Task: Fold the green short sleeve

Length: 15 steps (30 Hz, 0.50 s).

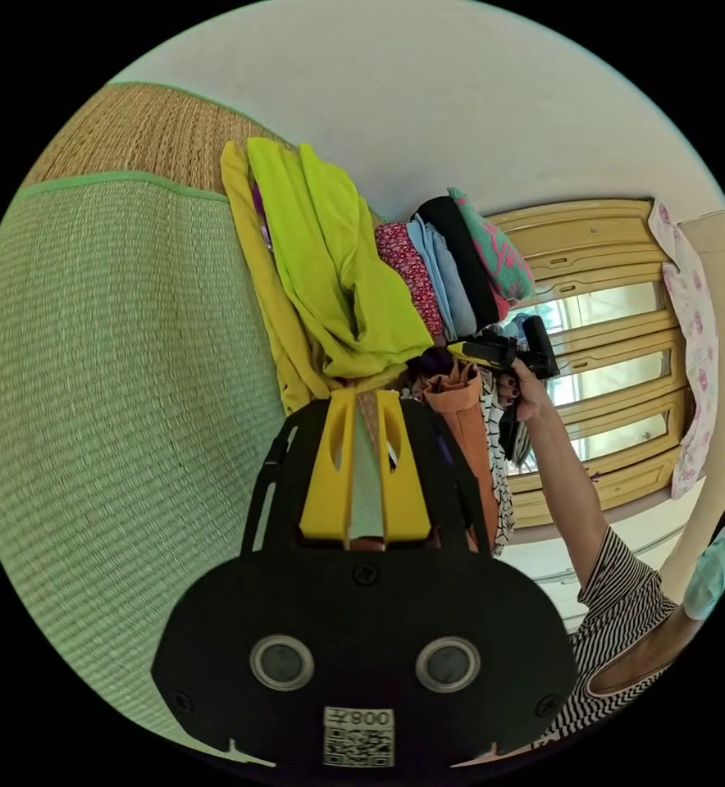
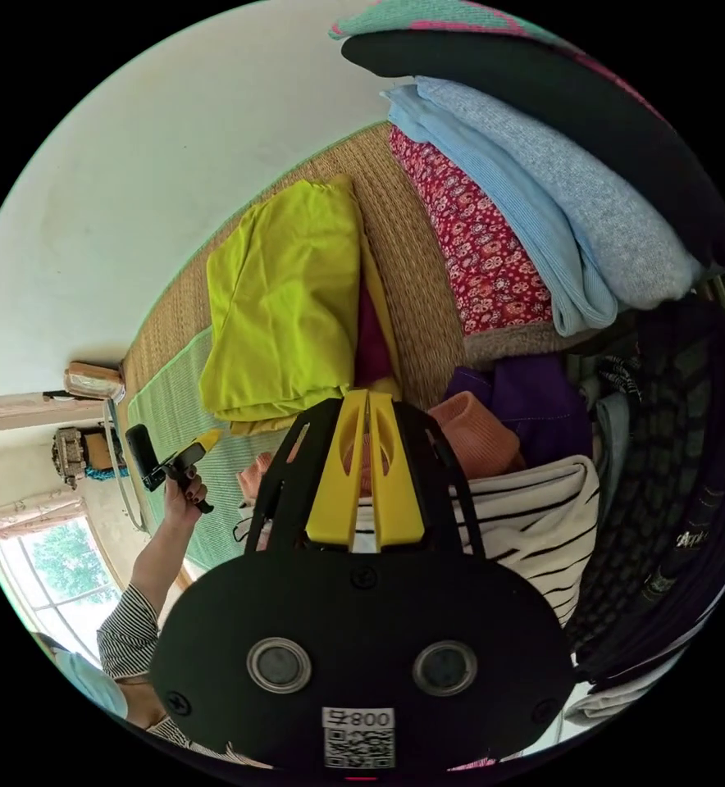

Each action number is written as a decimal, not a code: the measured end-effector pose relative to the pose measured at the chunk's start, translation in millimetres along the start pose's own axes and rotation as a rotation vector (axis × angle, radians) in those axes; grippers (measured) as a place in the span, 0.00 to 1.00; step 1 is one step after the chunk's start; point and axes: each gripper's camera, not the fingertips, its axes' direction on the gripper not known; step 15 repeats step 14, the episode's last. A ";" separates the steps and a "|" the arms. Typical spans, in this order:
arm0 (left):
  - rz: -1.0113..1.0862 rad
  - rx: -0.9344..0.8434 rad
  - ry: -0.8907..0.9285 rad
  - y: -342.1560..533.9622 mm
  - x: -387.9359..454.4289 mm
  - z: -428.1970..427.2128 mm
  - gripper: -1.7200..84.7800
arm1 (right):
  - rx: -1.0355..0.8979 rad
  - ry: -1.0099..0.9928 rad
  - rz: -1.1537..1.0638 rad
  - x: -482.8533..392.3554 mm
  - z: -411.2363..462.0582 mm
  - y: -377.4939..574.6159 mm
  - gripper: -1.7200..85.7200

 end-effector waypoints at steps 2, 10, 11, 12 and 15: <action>0.013 0.030 -0.008 -14.4 3.6 -0.4 0.07 | 0.039 -0.009 -0.057 -20.5 -20.2 1.0 0.02; 0.044 0.037 -0.108 -71.6 0.5 21.0 0.07 | -0.073 0.259 -0.222 -95.5 -26.7 -40.8 0.02; 0.039 0.011 -0.124 -76.1 -6.6 29.0 0.06 | -0.105 0.291 -0.219 -93.7 -21.9 -44.6 0.02; 0.035 -0.011 -0.127 -77.6 -11.0 33.8 0.06 | -0.175 0.337 -0.202 -87.0 -13.6 -51.1 0.02; 0.021 -0.069 -0.152 -75.8 -26.9 50.4 0.04 | -0.251 0.354 -0.169 -75.8 -10.4 -58.9 0.02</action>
